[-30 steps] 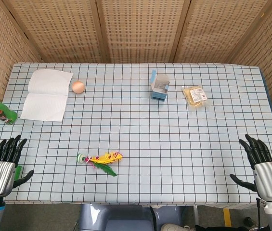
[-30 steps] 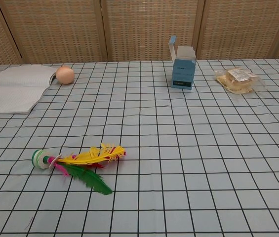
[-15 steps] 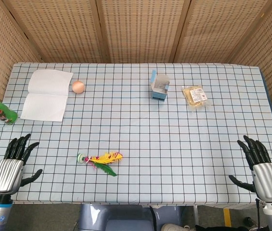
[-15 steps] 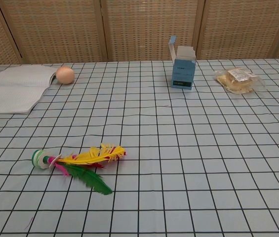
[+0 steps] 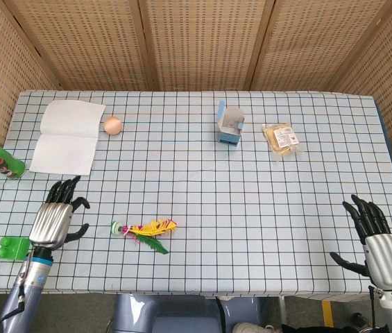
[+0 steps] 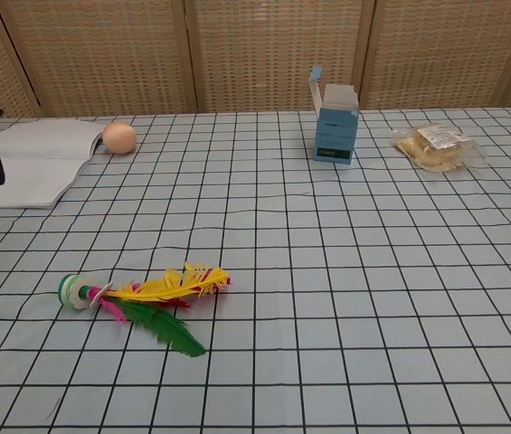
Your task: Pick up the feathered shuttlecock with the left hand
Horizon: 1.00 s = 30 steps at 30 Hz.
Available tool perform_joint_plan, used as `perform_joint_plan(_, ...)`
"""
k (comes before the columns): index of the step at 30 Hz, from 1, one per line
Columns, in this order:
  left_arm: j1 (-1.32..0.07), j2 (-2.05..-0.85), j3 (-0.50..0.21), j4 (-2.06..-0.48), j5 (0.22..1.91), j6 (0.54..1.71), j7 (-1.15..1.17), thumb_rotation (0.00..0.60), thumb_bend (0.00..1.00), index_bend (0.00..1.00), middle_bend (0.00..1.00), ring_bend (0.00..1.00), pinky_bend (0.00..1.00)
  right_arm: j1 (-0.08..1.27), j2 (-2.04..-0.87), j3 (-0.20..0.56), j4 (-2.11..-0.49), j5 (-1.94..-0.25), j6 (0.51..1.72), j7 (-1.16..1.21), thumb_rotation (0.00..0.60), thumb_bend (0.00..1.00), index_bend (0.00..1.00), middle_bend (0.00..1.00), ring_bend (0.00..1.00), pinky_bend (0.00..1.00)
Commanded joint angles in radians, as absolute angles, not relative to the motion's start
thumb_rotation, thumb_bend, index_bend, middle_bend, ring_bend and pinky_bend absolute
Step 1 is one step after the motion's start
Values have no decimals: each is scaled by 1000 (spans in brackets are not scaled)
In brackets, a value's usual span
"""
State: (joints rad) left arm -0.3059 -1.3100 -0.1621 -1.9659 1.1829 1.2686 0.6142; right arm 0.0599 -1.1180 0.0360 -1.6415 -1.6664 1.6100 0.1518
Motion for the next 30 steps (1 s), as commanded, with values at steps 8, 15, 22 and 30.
perform_joint_plan(8, -538, -1570, -243, -2017, 802, 1310, 1003, 600, 284, 457, 0, 0, 0, 60, -1110, 39, -1637, -1660, 1612, 188, 600, 44, 24, 0, 0, 80)
perform_joint_plan(15, -613, -1681, -252, -1989, 723, 1376, 1079, 600, 288, 503, 0, 0, 0, 59, -1103, 39, -1636, -1662, 1618, 215, 600, 44, 24, 0, 0, 80)
perform_joint_plan(22, -667, -1767, -257, -1925, 675, 1407, 1101, 600, 293, 508, 0, 0, 0, 58, -1102, 42, -1633, -1661, 1625, 232, 600, 43, 24, 0, 0, 80)
perform_joint_plan(30, -713, -1822, -260, -1870, 637, 1428, 1117, 600, 296, 512, 0, 0, 0, 57, -1101, 45, -1629, -1655, 1626, 244, 600, 44, 24, 0, 0, 80)
